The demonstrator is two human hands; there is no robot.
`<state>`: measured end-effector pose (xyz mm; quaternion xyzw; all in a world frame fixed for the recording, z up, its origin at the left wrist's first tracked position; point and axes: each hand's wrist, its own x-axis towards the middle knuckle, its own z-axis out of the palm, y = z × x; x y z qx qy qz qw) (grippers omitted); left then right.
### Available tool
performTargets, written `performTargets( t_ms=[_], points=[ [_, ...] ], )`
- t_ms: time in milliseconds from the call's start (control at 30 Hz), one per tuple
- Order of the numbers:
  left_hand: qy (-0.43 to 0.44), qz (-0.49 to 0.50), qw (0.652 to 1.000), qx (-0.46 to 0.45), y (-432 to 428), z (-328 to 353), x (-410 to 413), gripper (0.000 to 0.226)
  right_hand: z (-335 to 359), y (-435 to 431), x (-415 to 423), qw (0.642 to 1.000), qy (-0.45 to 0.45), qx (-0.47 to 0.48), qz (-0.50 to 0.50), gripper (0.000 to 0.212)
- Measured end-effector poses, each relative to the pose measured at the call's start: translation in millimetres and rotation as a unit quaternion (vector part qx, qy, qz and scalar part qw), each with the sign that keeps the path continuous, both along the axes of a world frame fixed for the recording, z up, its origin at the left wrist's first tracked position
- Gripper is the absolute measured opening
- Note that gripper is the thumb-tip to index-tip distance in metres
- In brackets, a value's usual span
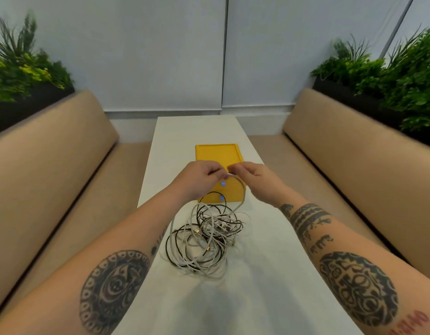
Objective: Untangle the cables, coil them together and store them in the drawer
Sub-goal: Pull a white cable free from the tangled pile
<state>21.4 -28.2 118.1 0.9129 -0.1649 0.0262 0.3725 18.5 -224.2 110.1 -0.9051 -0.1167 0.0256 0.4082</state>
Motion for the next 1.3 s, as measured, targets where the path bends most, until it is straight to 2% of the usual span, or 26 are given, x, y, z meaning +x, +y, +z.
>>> performTargets(
  t_ms=[100,233,367,467,567,667,733,800,900,967,1133,1300],
  points=[
    [0.004,0.019,0.999,-0.035,-5,3,1,0.029,19,17,-2,0.999,-0.024,-0.034,0.023,0.027],
    [0.035,0.018,0.997,-0.073,8,0,-3,0.033,29,2,8,0.995,-0.081,-0.053,-0.010,0.021],
    [0.057,0.065,0.990,-0.114,35,-15,-1,0.035,23,-40,23,0.977,-0.113,0.036,-0.175,0.021],
    [0.076,0.082,0.984,-0.142,54,-28,-1,0.035,6,-72,27,0.945,-0.079,0.124,-0.292,0.022],
    [0.051,0.080,0.987,-0.126,58,-32,-2,0.033,-21,-81,23,0.945,-0.034,0.095,-0.310,0.026],
    [0.015,0.076,0.990,-0.114,45,-20,0,0.029,-36,-71,18,0.951,-0.006,0.053,-0.304,0.031],
    [0.001,0.060,0.994,-0.089,33,-9,0,0.028,-31,-56,17,0.958,-0.041,0.042,-0.281,0.044],
    [-0.013,0.043,0.996,-0.072,21,2,0,0.027,-15,-33,12,0.974,-0.104,0.038,-0.197,0.051],
    [-0.042,0.034,0.995,-0.083,8,20,4,0.026,14,2,2,0.989,-0.136,-0.056,-0.033,0.032],
    [-0.064,0.031,0.992,-0.101,3,33,7,0.025,32,17,0,0.991,-0.109,-0.075,0.011,0.027],
    [-0.066,-0.010,0.993,-0.097,22,46,12,0.029,67,12,0,0.991,-0.132,0.024,-0.010,0.028],
    [-0.035,-0.023,0.997,-0.062,56,33,14,0.032,80,-13,2,0.988,-0.148,0.042,-0.023,0.025]
  ],
)
